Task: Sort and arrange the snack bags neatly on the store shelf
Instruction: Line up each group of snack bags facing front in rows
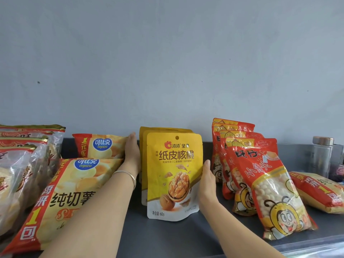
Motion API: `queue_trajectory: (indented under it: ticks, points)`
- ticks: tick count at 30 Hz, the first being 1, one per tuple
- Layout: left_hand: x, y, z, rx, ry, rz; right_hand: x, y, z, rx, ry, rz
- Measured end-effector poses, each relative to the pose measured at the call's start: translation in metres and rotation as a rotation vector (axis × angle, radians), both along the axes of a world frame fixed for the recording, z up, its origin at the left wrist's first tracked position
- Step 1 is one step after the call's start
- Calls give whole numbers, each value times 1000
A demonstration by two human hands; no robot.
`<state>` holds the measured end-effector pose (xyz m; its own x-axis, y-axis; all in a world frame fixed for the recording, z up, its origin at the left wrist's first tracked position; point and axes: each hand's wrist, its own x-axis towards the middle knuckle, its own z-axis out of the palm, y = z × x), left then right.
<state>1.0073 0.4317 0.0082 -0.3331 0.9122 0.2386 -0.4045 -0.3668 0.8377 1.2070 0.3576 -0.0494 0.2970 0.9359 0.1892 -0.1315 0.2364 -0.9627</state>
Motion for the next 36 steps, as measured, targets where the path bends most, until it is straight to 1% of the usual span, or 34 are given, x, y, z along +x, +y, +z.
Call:
queue_trajectory:
  ticks: [3, 5, 8, 10, 12, 15, 18, 20, 22, 24, 26, 31, 33, 36]
  points:
    - [-7, 10, 13, 34, 93, 85, -1, 2, 0, -4, 12, 9]
    - [-11, 21, 12, 24, 184, 88, -1, 3, 1, 3, 22, 2]
    - [-19, 40, 7, -72, 316, 76, -3, 3, 2, 39, 36, -30]
    - [-24, 65, -2, -68, 344, 48, -4, 1, 3, 86, 49, -52]
    - [-18, 41, 4, -74, 318, 66, -2, -3, 5, 152, 37, -61]
    - [-6, 7, 8, -52, 295, 116, -2, -12, 10, 225, -33, -27]
    - [-4, -3, 5, -30, 390, 170, -5, -16, 9, 243, -80, -6]
    - [-5, -6, 5, -61, 423, 197, -6, -14, 8, 247, -91, -9]
    - [0, -22, 10, -33, 381, 165, -6, -13, 7, 241, -93, -17]
    - [5, -35, 15, -15, 283, 46, -7, -12, 5, 232, -102, -27]
    - [8, -38, 12, -60, 182, -54, -8, -13, 4, 222, -117, -38]
    - [13, -61, -4, -156, 40, -210, -9, -16, 5, 180, -118, 5]
    - [19, -74, -14, -186, 39, -202, -10, -18, 6, 168, -112, 15]
    - [31, -98, -28, -166, 130, -172, -12, -19, 7, 130, -74, 34]
